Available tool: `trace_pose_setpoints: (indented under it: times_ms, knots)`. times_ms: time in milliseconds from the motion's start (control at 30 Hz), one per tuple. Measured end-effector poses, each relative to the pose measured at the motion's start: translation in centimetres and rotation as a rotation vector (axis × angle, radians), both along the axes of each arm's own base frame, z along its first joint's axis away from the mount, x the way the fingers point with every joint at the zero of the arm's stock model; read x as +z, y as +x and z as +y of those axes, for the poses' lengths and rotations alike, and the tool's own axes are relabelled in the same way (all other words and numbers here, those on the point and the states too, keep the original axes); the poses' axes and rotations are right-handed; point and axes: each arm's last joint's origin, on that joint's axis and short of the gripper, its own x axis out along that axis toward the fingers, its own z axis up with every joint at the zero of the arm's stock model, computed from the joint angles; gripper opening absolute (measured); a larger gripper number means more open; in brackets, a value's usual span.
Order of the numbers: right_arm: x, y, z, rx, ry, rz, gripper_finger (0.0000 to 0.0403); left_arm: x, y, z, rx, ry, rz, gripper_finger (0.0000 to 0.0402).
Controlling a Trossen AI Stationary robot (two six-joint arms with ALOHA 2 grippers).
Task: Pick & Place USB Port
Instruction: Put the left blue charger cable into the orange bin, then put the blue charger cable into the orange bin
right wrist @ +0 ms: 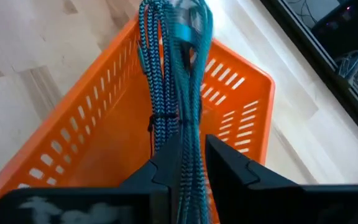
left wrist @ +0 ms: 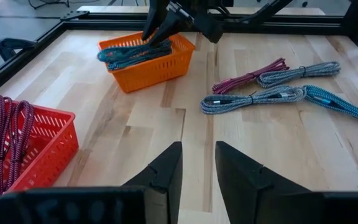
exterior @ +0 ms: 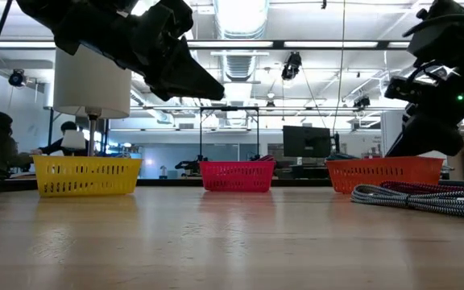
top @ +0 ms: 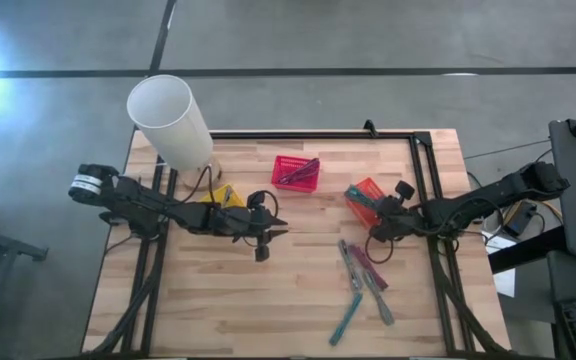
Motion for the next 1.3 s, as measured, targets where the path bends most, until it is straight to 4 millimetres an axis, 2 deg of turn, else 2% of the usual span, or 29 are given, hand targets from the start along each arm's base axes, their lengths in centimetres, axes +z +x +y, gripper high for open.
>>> trace_pose_setpoints:
  times_ms: [333, 667, 867, 1033, 1167, 1300]
  knots:
    - [2.0, 1.2, 0.3, 0.004, 0.017, -0.067, 0.0122, 0.0, 0.0, 0.0, -0.008, 0.022, 0.002, 0.0099]
    - [7.2, 5.2, 2.3, 0.275, 0.261, -0.164, 0.0129, 0.0, 0.0, 0.0, -0.008, 0.021, 0.002, 0.0099]
    - [8.5, 8.8, 5.5, 0.564, 0.383, -0.131, 0.0134, 0.0, 0.0, 0.0, -0.007, 0.020, 0.002, 0.0099]
    - [8.7, 11.9, 8.8, 0.680, 0.467, -0.021, 0.0153, 0.0, 0.0, 0.0, -0.003, 0.010, 0.001, 0.0099]
    - [8.0, 13.9, 11.4, 0.730, 0.510, 0.139, 0.0170, 0.0, 0.0, 0.0, 0.007, -0.017, -0.002, 0.0099]
    - [6.8, 14.9, 14.0, 0.751, 0.536, 0.344, 0.0181, 0.0, 0.0, 0.0, 0.013, -0.033, -0.004, 0.0099]
